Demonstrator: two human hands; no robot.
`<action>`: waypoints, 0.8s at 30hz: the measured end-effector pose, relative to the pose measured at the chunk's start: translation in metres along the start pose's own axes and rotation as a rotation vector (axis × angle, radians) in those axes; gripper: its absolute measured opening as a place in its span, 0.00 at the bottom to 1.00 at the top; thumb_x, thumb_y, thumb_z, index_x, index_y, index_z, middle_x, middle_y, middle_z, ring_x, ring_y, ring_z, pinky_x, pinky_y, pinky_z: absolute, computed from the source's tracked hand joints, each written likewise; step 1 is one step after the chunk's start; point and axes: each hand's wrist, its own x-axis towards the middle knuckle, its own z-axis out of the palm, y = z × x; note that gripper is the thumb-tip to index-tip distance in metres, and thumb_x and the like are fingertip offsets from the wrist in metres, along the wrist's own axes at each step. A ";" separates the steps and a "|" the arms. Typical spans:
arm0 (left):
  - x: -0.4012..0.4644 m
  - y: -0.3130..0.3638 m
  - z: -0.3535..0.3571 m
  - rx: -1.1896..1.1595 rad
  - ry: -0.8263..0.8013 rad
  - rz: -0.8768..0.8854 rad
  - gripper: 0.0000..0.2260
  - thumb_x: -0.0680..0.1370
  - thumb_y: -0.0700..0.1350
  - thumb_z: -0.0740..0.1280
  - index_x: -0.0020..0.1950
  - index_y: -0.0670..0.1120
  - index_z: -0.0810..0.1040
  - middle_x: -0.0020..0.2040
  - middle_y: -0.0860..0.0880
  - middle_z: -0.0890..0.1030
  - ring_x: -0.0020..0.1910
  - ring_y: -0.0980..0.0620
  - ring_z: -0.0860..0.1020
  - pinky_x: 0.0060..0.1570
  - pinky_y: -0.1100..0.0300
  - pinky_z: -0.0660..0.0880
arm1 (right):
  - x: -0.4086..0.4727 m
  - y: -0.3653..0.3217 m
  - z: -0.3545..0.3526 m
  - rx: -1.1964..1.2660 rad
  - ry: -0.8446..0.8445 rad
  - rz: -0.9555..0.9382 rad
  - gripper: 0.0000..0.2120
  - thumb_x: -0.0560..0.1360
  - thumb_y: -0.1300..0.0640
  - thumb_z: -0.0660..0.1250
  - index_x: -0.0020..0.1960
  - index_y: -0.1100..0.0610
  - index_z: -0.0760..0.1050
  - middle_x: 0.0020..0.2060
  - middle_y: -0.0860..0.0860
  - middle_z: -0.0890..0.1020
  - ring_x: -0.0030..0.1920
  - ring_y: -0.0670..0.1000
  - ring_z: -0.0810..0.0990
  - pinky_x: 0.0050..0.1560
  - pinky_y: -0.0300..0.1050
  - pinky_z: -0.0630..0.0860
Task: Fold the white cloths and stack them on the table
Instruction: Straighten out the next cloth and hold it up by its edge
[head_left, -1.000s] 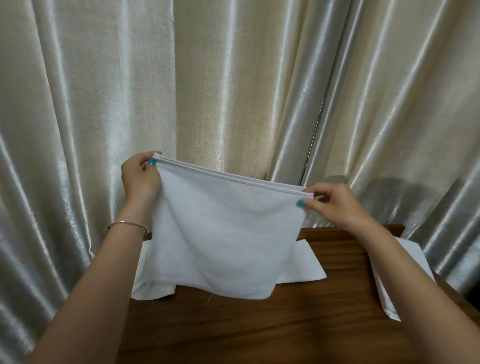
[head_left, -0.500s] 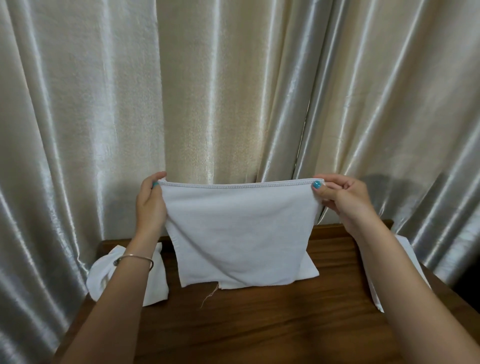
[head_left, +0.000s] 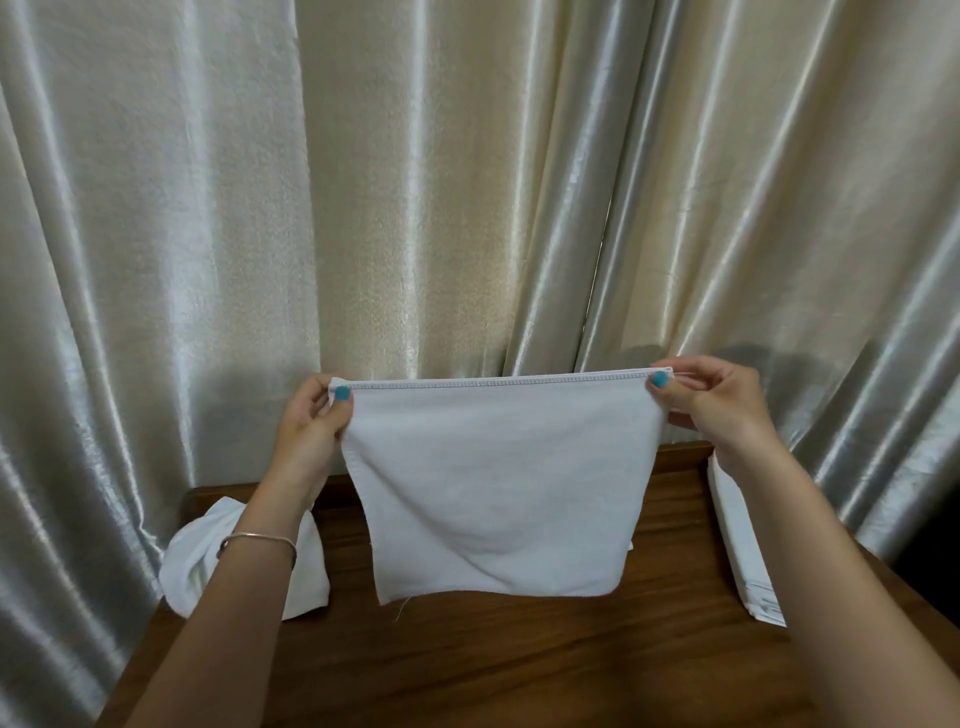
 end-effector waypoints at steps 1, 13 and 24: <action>-0.001 0.001 -0.002 0.006 -0.036 0.011 0.10 0.77 0.43 0.66 0.42 0.57 0.80 0.42 0.55 0.82 0.42 0.58 0.79 0.43 0.63 0.75 | -0.001 0.001 -0.003 -0.018 -0.006 -0.008 0.07 0.71 0.59 0.74 0.38 0.48 0.83 0.34 0.47 0.86 0.40 0.47 0.84 0.37 0.40 0.81; 0.008 0.018 0.020 -0.027 -0.011 -0.105 0.03 0.75 0.44 0.71 0.42 0.49 0.83 0.35 0.51 0.85 0.32 0.58 0.81 0.29 0.67 0.76 | 0.011 0.018 -0.002 -0.179 0.264 -0.093 0.02 0.72 0.55 0.73 0.42 0.52 0.81 0.29 0.44 0.81 0.32 0.40 0.77 0.37 0.36 0.73; -0.024 0.034 0.124 -0.055 0.100 -0.279 0.12 0.75 0.42 0.69 0.33 0.42 0.74 0.24 0.51 0.72 0.20 0.57 0.67 0.20 0.71 0.62 | -0.010 0.019 0.070 -0.111 0.474 -0.075 0.05 0.75 0.58 0.68 0.50 0.58 0.77 0.39 0.49 0.81 0.35 0.41 0.77 0.34 0.28 0.69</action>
